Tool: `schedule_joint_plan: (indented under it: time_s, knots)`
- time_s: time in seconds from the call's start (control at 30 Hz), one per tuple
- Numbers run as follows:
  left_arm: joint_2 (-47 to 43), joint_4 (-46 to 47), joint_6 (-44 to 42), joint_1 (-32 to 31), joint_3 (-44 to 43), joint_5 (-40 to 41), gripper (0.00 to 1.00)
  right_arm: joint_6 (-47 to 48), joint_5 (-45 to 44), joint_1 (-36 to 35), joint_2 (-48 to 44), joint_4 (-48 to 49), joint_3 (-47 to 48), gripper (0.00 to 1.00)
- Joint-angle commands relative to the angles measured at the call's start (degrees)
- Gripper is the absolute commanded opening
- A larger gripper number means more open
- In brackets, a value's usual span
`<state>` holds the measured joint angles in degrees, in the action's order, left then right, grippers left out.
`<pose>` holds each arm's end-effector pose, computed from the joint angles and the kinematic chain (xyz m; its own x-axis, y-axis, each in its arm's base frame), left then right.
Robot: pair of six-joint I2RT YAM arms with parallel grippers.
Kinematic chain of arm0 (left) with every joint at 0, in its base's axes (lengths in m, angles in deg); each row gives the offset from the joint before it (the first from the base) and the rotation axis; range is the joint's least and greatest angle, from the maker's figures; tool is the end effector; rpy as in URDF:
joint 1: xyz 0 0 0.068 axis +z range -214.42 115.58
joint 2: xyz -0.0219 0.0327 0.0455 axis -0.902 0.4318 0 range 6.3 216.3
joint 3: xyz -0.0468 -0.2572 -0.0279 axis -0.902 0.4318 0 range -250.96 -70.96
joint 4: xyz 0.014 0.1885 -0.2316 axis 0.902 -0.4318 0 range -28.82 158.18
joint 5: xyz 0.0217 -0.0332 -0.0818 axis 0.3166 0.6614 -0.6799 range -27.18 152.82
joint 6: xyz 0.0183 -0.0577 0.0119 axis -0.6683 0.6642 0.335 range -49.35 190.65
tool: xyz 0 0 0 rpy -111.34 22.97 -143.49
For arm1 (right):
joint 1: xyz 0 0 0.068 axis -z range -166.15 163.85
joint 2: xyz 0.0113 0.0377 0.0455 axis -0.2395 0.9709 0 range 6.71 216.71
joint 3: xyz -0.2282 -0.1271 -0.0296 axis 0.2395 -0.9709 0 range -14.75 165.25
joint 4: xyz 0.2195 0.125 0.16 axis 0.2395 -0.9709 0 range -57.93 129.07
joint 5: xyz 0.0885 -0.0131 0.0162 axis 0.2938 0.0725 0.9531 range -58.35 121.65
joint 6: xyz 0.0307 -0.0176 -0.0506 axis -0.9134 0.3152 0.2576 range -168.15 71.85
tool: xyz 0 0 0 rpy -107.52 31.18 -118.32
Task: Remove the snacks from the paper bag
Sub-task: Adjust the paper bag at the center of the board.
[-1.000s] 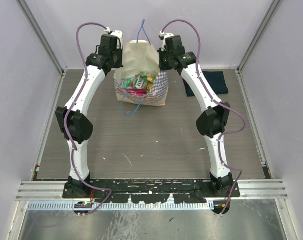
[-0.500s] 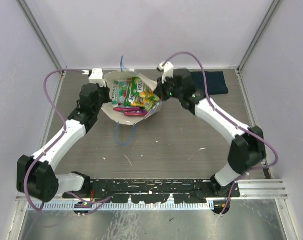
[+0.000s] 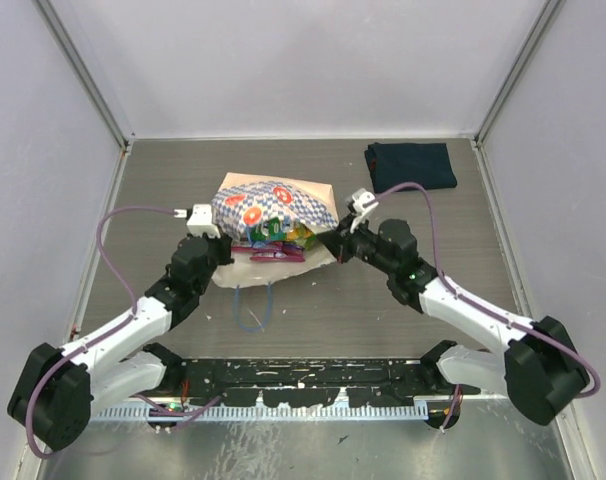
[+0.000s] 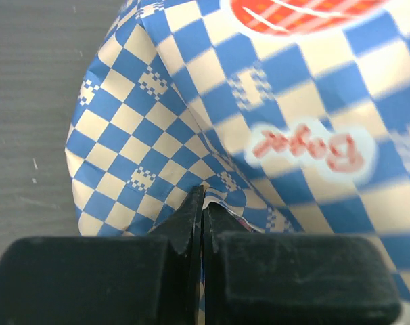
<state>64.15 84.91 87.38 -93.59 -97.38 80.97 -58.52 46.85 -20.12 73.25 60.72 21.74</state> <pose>0.2459 -0.1207 0.2011 -0.2697 -0.1627 -0.9491 0.1278 0.9709 -0.2027 0.2529 0.1852 0.2382 -0.2551 0.0377 -0.9662 -0.7202 0.6594 0.2159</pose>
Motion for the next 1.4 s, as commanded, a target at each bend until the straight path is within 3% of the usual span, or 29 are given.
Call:
schedule_joint_plan:
  time_s: [0.0,0.2,0.37,0.57,0.73,0.8,0.83,0.9,1.0,1.03,1.07,1.1,1.13,1.23,1.37]
  knots:
    - [-3.8,2.4,2.6,-0.8,6.2,3.2,0.0,-2.0,-7.1,0.4,-6.2,10.6,-9.0,0.05]
    - [-7.0,0.8,6.2,-1.2,8.3,5.0,0.02,-4.2,-11.3,0.4,-4.2,21.2,-18.2,0.09]
    - [-0.5,0.2,10.5,-1.2,7.1,7.5,0.02,-5.1,-12.4,0.4,1.8,28.1,-20.4,0.09]
    - [10.4,2.6,12.2,-1.2,1.8,12.1,0.01,-5.0,-12.4,0.4,10.6,34.2,-17.8,0.1]
    - [19.5,6.0,7.7,-0.8,-4.7,11.1,0.02,-5.7,-14.0,0.5,16.8,37.4,-13.5,0.12]
    - [22.0,4.2,6.9,-0.3,-8.3,10.0,0.01,-6.4,-12.7,0.6,17.6,36.5,-11.5,0.17]
    - [22.3,2.9,6.6,-0.2,-9.6,9.1,0.01,-6.8,-11.4,0.6,17.5,35.4,-10.7,0.24]
    - [21.2,0.4,5.8,0.0,-11.1,6.8,0.1,-8.1,-9.0,0.6,16.2,33.2,-10.5,0.49]
    - [16.5,-4.6,4.7,0.0,-12.2,-0.4,0.64,-9.4,-6.7,0.6,12.2,29.2,-12.6,0.85]
    - [13.3,-6.8,4.6,0.0,-12.6,-2.8,0.79,-9.9,-6.1,0.6,10.3,27.3,-13.3,0.93]
    - [10.7,-9.1,3.9,0.0,-12.8,-5.6,0.85,-10.3,-5.5,0.6,7.9,24.8,-14.0,0.99]
    - [8.5,-10.7,2.6,-0.1,-12.7,-8.5,0.94,-10.5,-5.0,0.6,5.6,21.9,-14.3,1.0]
    - [6.3,-13.2,1.3,-0.1,-12.7,-10.0,0.99,-10.7,-4.9,0.6,2.9,18.7,-14.4,1.0]
    - [-0.4,-20.1,0.2,-0.4,-12.8,-10.4,0.98,-11.6,-5.3,0.6,-6.7,8.9,-13.9,1.0]
    - [-8.4,-20.7,5.7,-0.5,-9.0,-13.5,0.98,-19.3,-8.2,0.6,-17.8,2.1,-17.0,1.0]
